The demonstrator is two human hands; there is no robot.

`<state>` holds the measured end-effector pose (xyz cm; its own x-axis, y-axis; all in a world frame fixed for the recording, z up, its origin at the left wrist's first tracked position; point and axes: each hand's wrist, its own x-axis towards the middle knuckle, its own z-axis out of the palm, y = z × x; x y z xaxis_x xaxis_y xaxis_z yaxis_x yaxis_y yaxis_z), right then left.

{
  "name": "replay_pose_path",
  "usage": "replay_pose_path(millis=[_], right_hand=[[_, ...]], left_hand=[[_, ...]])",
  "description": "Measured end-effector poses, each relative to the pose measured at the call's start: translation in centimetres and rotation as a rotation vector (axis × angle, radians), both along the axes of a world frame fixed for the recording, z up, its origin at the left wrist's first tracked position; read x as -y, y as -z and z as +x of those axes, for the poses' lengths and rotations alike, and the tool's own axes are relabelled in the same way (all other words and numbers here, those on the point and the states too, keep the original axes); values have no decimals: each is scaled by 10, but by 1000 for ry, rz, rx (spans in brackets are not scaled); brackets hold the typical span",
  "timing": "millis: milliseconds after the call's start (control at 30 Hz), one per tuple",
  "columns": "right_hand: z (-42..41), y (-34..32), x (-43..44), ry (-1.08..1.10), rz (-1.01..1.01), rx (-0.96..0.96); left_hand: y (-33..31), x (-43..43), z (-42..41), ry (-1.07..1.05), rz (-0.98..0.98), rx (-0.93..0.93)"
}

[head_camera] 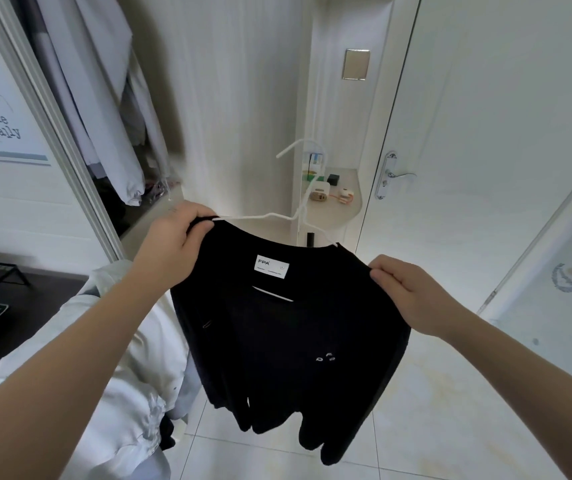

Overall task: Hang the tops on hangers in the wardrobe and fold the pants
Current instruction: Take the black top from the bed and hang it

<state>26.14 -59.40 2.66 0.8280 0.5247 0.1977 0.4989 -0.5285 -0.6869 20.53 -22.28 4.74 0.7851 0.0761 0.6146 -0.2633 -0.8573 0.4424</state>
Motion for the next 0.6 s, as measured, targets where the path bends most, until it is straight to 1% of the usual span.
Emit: replay_pose_path(millis=[133,233,367,467,600], right_hand=[[15,-27,-27,-13,96,-34],[29,-56,-56,-67,120,-69],[55,-99,-100,-54,158,-38],[81,-131,-134,-8,182,-5],[112,-180,-179,47,190,85]], left_hand=[[-18,-22,25,40,39,22],[-32,-49,54,68,9,34],[-57,-87,106,80,-31,52],[-87,-113,145,99,-9,118],[-141,-149,189,130,41,230]])
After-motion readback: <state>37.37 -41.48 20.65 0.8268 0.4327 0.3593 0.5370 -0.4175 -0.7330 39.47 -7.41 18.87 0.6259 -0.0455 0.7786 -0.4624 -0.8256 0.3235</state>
